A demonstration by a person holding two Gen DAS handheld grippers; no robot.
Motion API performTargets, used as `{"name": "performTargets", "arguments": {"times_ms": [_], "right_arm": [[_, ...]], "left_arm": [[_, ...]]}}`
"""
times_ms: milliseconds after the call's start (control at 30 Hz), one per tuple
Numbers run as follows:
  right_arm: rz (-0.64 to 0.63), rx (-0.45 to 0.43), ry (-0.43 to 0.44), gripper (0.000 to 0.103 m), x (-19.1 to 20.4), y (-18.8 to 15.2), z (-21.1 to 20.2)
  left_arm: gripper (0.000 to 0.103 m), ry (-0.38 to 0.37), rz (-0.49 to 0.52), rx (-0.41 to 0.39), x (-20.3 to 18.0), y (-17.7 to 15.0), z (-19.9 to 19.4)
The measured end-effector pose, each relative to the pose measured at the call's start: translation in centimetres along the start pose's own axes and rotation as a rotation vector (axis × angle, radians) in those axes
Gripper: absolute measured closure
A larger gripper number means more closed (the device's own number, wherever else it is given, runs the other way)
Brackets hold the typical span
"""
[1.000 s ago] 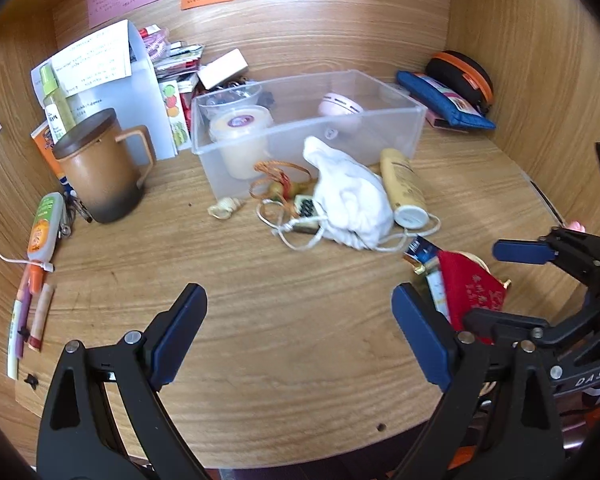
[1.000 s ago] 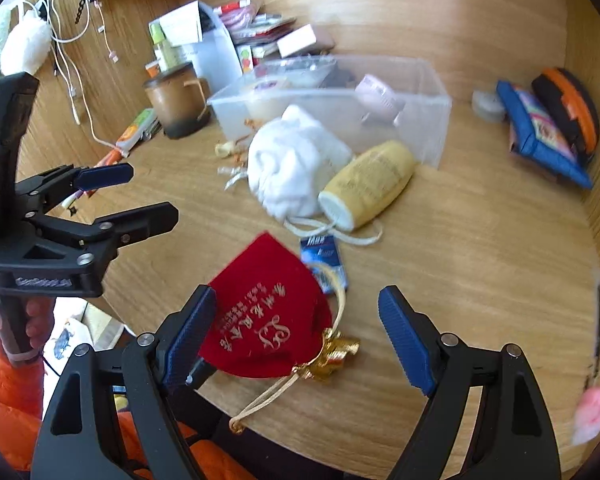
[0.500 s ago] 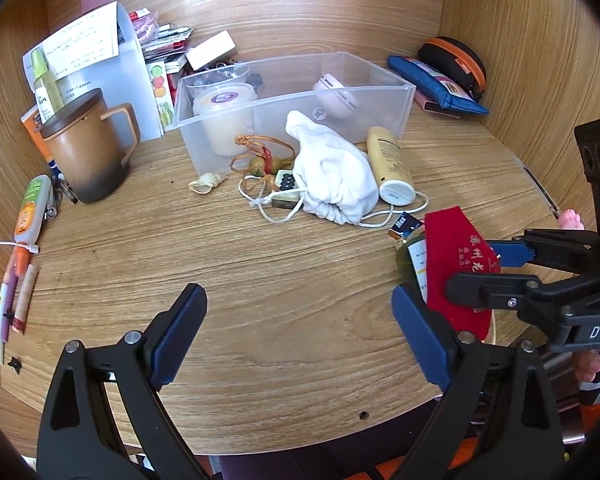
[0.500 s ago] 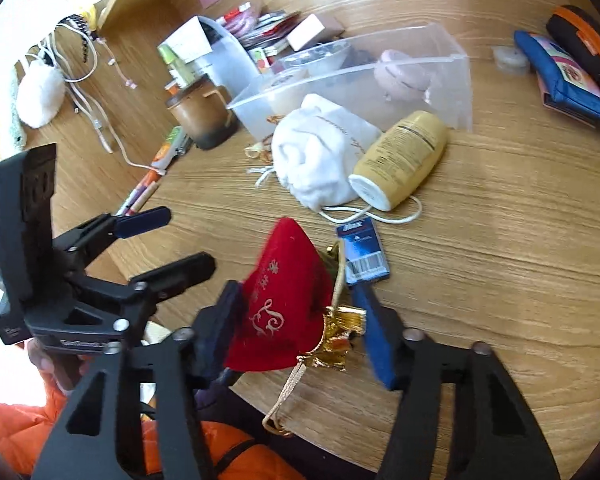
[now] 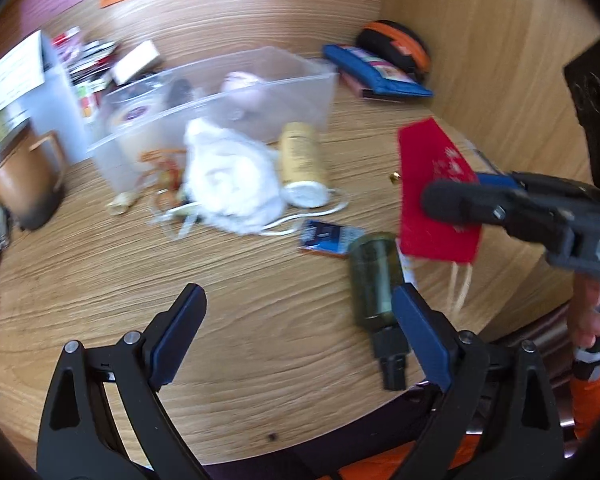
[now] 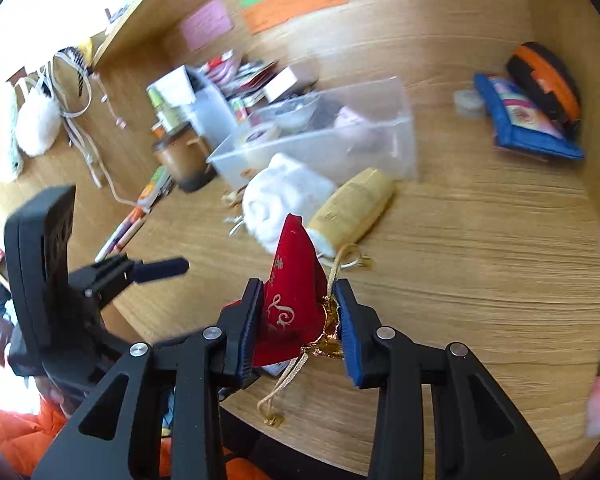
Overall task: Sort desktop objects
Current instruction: 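Grasp the red pouch with the right tool while the left grasps the green bottle, then lift the red pouch and green bottle and carry them over the clear box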
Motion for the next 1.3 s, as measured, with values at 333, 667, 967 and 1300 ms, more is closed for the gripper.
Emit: {"name": "performTargets", "arguments": {"times_ms": [333,667,967,1300], "right_arm": [[0.060,-0.038,-0.079,0.070,-4.3,-0.6,-2.6],[0.070,-0.022,-0.086,0.070,-5.5,-1.4,-2.1],[0.076,-0.022,-0.092,0.070,-5.8,-1.3,-2.0],[0.021,-0.058,-0.111,0.070,-4.4,1.2,-2.5]], "left_arm": [[0.034,-0.065,0.014,0.085,-2.7,-0.1,3.3],[0.062,-0.089,0.002,0.079,-3.3,0.5,4.0],[0.062,-0.057,-0.005,0.003,-1.7,1.7,1.6],[0.062,0.011,-0.038,-0.077,1.6,3.8,-0.6]]}}
Point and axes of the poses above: each gripper's, at about its wrist camera, not at the fingertips, and z roughly the way its jaws point, x to its left, y to its top, the point moved 7 cm from there along z, roughly the way its jaws point, and after that the axes turned 7 degrees about -z, right-handed, at the moved point
